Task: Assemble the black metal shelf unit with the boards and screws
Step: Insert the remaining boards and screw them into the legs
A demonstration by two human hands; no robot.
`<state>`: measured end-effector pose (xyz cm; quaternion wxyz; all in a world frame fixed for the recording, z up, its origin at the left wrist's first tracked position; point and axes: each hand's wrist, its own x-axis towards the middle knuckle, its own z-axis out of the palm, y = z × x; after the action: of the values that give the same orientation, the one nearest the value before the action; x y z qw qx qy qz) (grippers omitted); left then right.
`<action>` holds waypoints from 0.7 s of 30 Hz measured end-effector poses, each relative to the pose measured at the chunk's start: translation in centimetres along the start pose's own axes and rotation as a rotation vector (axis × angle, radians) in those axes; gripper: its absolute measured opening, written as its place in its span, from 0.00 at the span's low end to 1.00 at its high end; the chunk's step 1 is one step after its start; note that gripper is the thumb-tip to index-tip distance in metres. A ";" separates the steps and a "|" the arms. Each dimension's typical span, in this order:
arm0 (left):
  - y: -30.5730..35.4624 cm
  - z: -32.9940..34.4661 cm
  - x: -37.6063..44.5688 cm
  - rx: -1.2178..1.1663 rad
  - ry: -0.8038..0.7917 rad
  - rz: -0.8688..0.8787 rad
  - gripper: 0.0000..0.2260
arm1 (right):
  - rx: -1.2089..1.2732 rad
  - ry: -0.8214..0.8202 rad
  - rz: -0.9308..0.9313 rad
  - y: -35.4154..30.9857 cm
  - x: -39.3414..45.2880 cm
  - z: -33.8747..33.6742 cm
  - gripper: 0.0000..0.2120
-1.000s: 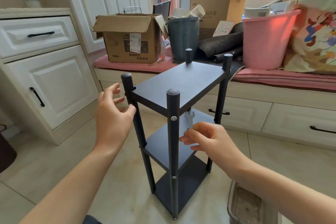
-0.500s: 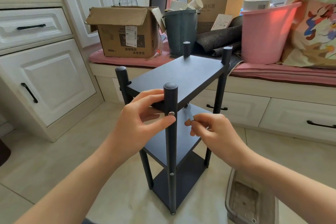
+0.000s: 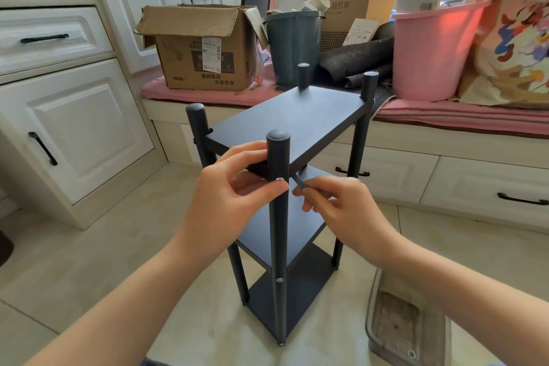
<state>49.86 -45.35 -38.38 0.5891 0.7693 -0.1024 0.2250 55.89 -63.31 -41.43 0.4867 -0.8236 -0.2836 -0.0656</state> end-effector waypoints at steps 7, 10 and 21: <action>-0.1 -0.1 0.1 -0.043 0.009 -0.017 0.18 | -0.055 0.009 -0.010 0.1 0.7 -0.4 0.10; -0.1 -0.1 0.2 -0.051 0.018 -0.027 0.18 | -0.031 0.006 -0.007 -0.1 0.8 -0.2 0.10; -0.2 0.0 0.3 -0.102 0.044 -0.068 0.20 | -0.029 0.026 -0.052 0.1 1.2 -0.3 0.09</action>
<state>50.16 -45.29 -38.41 0.6371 0.7361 -0.0744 0.2163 57.05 -63.08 -40.93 0.4765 -0.8220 -0.2976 -0.0930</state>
